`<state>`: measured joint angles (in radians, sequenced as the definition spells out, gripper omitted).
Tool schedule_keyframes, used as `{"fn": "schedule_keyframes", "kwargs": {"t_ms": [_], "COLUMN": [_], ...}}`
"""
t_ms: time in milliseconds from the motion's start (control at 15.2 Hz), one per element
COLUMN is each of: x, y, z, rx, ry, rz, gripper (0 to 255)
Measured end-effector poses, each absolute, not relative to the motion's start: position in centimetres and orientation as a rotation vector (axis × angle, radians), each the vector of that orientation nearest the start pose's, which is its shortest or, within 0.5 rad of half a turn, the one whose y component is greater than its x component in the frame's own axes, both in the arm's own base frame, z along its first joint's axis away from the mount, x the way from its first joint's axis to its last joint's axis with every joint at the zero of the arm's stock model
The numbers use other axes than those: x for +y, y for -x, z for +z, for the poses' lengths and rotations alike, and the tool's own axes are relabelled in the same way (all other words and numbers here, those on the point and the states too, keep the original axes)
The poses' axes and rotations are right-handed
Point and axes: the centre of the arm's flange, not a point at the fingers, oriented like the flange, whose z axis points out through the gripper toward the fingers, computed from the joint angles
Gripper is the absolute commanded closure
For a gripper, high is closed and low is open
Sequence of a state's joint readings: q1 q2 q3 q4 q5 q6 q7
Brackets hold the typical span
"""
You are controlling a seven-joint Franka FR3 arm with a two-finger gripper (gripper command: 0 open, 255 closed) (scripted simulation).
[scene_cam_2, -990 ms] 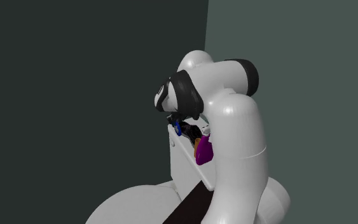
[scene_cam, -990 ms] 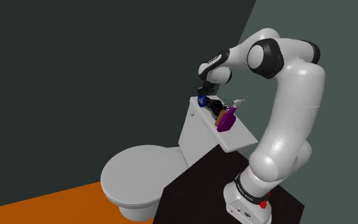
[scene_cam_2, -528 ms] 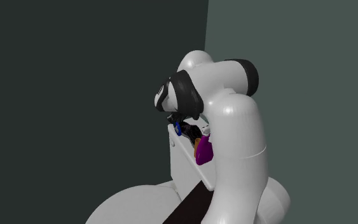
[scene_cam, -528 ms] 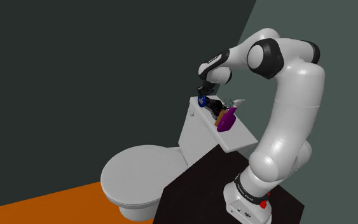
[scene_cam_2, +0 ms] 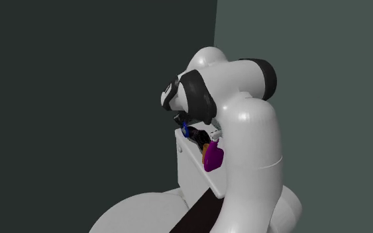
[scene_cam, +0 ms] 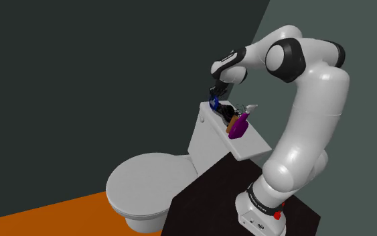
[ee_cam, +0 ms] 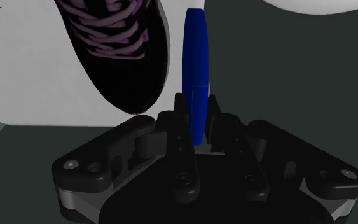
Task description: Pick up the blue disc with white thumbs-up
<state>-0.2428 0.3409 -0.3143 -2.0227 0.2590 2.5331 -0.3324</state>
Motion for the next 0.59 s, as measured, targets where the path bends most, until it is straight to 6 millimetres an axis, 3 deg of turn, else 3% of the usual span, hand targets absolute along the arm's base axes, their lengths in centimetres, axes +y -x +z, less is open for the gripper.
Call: {"fn": "schedule_keyframes", "kwargs": {"t_ms": [594], "x": [-32.2], "y": [-52.6], "z": [35.2], "rx": [0.620], "ry": [3.087], "rz": [-0.320], "gripper": [255]}}
